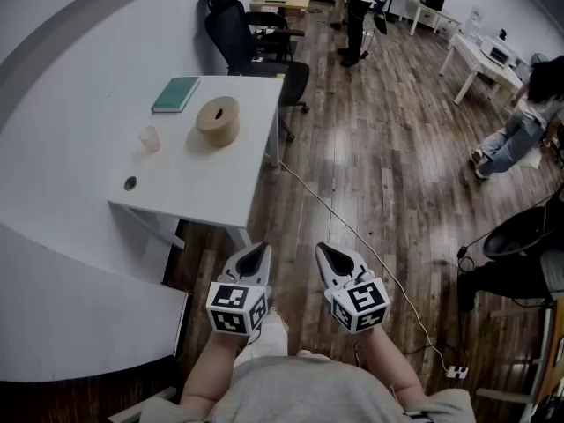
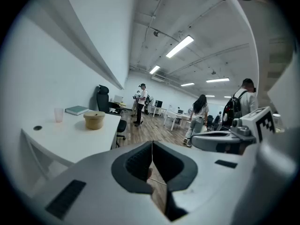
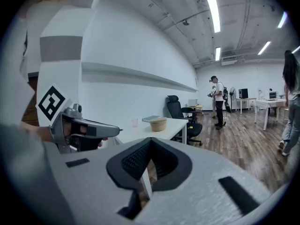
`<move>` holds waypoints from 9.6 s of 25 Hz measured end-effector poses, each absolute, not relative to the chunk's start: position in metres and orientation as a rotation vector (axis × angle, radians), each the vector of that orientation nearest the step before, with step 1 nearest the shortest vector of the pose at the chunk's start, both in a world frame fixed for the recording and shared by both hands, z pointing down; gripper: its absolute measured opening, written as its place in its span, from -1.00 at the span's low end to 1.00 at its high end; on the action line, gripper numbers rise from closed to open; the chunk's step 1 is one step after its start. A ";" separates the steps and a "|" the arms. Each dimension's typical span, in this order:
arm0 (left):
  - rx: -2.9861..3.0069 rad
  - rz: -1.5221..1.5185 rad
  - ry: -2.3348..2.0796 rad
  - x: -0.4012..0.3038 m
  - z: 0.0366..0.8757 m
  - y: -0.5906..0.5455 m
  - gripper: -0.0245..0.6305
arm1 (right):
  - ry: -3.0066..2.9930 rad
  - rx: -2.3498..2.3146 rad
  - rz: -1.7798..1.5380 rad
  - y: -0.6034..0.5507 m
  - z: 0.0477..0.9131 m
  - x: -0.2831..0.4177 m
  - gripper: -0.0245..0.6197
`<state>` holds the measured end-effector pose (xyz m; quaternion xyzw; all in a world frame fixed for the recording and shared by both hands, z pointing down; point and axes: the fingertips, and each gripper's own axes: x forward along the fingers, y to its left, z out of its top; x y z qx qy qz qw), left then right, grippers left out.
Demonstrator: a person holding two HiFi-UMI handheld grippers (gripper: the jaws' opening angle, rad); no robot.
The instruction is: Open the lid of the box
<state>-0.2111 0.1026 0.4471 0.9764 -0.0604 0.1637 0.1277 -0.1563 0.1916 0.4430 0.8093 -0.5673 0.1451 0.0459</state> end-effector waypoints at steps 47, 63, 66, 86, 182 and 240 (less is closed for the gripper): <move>2.802 0.343 -0.193 -0.356 0.428 0.297 -0.85 | -1.846 2.486 0.375 0.377 0.431 -0.308 -0.82; 2.809 0.348 -0.209 -0.313 0.436 0.277 -0.46 | -1.815 2.502 0.465 0.370 0.449 -0.254 -0.44; 2.815 0.353 -0.217 -0.297 0.440 0.267 -0.41 | -1.812 2.510 0.478 0.363 0.453 -0.237 -0.37; 2.817 0.373 -0.220 -0.130 0.446 0.109 -0.28 | -1.807 2.471 0.506 0.206 0.452 -0.069 -0.16; 2.177 0.462 -1.378 0.077 0.578 -0.312 -0.25 | -2.383 0.895 0.035 -0.327 0.535 0.145 -0.25; 2.078 0.632 -1.345 0.083 0.640 -0.361 -0.17 | -2.145 0.451 -0.398 -0.361 0.553 0.119 -0.61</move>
